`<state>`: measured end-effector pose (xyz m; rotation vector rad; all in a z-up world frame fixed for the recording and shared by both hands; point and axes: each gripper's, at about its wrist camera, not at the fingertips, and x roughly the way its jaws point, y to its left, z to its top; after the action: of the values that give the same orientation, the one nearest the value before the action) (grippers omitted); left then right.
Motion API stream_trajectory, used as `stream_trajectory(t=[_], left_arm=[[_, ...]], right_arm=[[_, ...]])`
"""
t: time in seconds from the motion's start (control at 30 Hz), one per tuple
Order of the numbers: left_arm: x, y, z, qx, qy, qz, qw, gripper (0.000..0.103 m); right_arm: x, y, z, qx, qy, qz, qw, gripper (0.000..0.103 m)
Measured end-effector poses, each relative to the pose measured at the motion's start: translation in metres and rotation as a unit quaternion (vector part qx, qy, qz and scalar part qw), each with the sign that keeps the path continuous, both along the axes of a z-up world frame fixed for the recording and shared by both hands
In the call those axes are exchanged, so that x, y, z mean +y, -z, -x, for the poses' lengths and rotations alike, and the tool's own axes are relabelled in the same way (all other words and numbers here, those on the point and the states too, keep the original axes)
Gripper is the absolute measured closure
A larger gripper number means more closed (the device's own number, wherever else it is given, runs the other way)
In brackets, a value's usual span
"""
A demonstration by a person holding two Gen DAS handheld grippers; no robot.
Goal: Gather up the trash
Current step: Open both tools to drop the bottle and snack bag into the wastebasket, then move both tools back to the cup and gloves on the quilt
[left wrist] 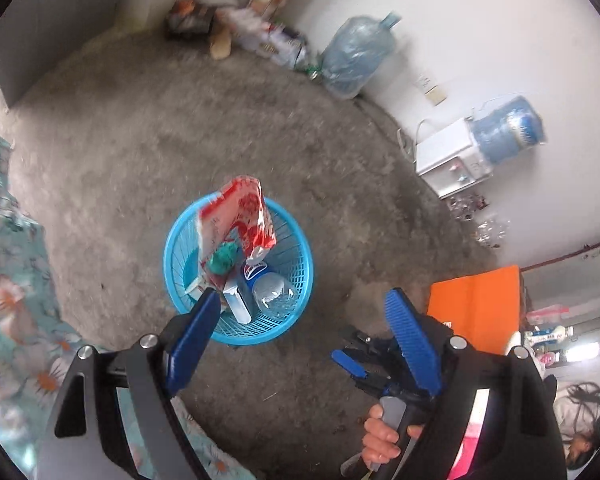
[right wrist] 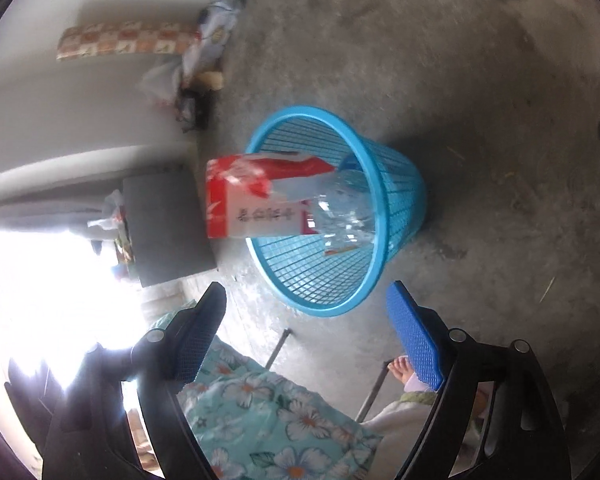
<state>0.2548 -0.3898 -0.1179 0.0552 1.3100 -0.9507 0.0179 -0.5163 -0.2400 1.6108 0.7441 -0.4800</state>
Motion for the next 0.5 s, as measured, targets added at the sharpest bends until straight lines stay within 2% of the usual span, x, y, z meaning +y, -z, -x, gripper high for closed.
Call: stream_trajectory(t=[0.1, 0.27, 0.37, 0.5], left_arm=[[0.026, -0.027, 0.012, -0.023, -0.002, 0.018, 0.9996, 0.021], [0.09, -0.068, 0.03, -0.057, -0.021, 0.054, 0.9967, 0.021], [0.134, -0.086, 0.04, -0.081, -0.039, 0.068, 0.9936, 0.02], [0.205, -0.101, 0.055, -0.113, -0.079, 0.067, 0.9882, 0.02]], right_arm=[[0.003, -0.019, -0.008, -0.011, -0.01, 0.028, 1.0, 0.024], [0.02, -0.066, -0.033, -0.04, -0.053, 0.084, 0.994, 0.023], [0.04, -0.098, -0.052, -0.064, -0.095, 0.116, 0.987, 0.023], [0.075, -0.135, -0.073, -0.088, -0.157, 0.168, 0.969, 0.021]])
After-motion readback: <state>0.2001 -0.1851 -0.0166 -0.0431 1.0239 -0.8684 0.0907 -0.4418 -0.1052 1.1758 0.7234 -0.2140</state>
